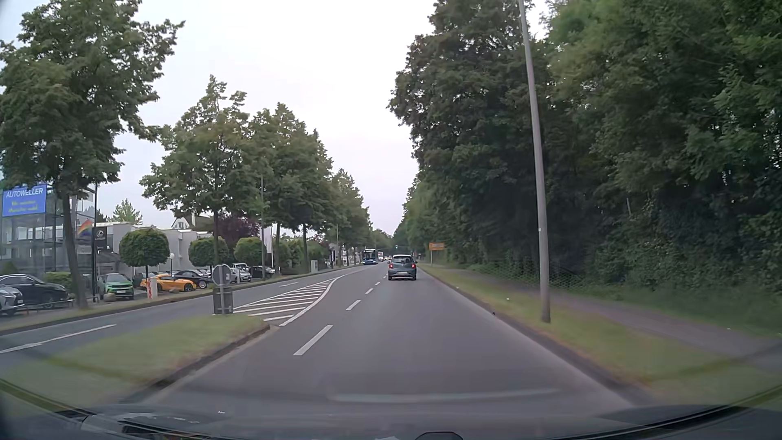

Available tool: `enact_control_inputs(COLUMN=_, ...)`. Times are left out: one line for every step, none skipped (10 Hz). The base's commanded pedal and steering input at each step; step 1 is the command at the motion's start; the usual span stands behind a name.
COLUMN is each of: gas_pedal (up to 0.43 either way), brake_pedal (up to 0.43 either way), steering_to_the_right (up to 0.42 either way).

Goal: Follow the waypoints while adhering to traffic rules and regulations

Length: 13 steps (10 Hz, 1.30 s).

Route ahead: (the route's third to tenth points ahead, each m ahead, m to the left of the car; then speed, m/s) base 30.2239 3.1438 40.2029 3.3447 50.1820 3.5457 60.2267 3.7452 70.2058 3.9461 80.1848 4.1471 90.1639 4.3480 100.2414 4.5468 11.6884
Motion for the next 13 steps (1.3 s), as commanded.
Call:
enact_control_inputs(gas_pedal=0.157, brake_pedal=0.0, steering_to_the_right=-0.003)
enact_control_inputs(gas_pedal=0.157, brake_pedal=0.0, steering_to_the_right=-0.003)
enact_control_inputs(gas_pedal=0.157, brake_pedal=0.0, steering_to_the_right=-0.003)
enact_control_inputs(gas_pedal=0.157, brake_pedal=0.0, steering_to_the_right=-0.003)
enact_control_inputs(gas_pedal=0.157, brake_pedal=0.0, steering_to_the_right=-0.003)
enact_control_inputs(gas_pedal=0.157, brake_pedal=0.0, steering_to_the_right=-0.003)
enact_control_inputs(gas_pedal=0.157, brake_pedal=0.0, steering_to_the_right=-0.003)
enact_control_inputs(gas_pedal=0.157, brake_pedal=0.0, steering_to_the_right=-0.003)
enact_control_inputs(gas_pedal=0.157, brake_pedal=0.0, steering_to_the_right=-0.003)
enact_control_inputs(gas_pedal=0.157, brake_pedal=0.0, steering_to_the_right=-0.003)
enact_control_inputs(gas_pedal=0.157, brake_pedal=0.0, steering_to_the_right=-0.003)
enact_control_inputs(gas_pedal=0.157, brake_pedal=0.0, steering_to_the_right=0.0)
enact_control_inputs(gas_pedal=0.157, brake_pedal=0.0, steering_to_the_right=0.006)
